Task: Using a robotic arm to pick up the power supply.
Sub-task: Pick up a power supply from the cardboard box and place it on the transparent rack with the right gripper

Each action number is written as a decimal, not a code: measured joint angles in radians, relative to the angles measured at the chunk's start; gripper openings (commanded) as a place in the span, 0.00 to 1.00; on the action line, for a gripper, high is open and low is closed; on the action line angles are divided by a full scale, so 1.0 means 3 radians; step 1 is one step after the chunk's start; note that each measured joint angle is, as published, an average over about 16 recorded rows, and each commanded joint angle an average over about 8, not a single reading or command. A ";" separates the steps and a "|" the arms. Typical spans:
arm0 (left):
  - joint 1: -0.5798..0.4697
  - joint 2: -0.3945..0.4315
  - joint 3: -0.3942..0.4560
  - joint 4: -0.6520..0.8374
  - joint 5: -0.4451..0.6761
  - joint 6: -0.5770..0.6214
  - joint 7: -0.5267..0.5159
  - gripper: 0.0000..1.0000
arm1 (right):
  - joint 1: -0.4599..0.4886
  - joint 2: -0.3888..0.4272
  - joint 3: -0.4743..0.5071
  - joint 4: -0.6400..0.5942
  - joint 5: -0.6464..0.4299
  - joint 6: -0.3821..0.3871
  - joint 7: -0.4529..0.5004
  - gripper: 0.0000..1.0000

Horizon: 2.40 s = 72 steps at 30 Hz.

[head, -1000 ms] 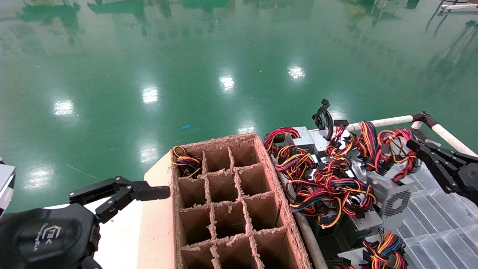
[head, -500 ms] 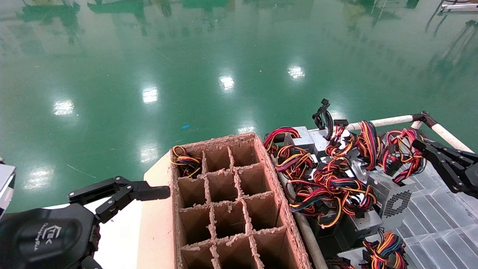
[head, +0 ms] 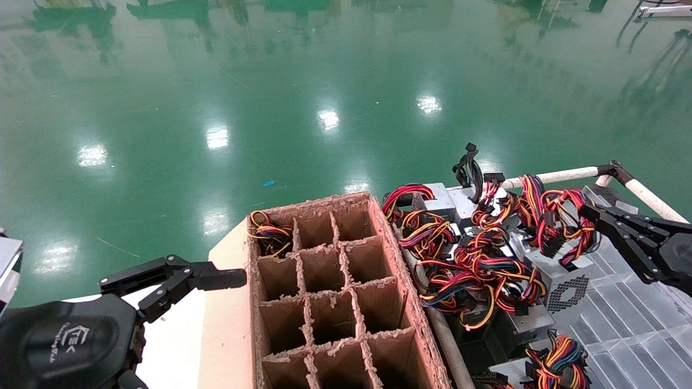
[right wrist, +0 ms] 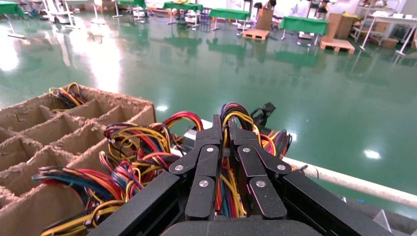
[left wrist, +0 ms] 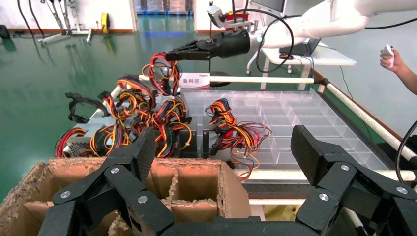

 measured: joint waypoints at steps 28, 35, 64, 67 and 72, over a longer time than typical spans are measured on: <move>0.0000 0.0000 0.0001 0.0000 -0.0001 0.0000 0.0000 1.00 | 0.0048 0.0106 -0.0080 -0.0096 -0.0119 -0.0044 0.0013 0.00; 0.0000 0.0000 0.0001 0.0000 -0.0001 0.0000 0.0001 1.00 | -0.0118 0.0205 -0.0031 -0.0041 -0.0043 -0.0142 0.0028 0.00; -0.0001 -0.0001 0.0002 0.0000 -0.0001 -0.0001 0.0001 1.00 | -0.1099 0.0442 0.0321 0.0367 0.0588 -0.0180 0.0024 0.00; -0.0001 -0.0001 0.0002 0.0000 -0.0001 -0.0001 0.0001 1.00 | -0.1199 0.0441 0.0351 0.0365 0.0646 -0.0186 0.0016 0.00; -0.0001 -0.0001 0.0002 0.0000 -0.0002 -0.0001 0.0001 1.00 | -0.1429 0.0448 0.0428 0.0358 0.0788 -0.0198 -0.0007 0.00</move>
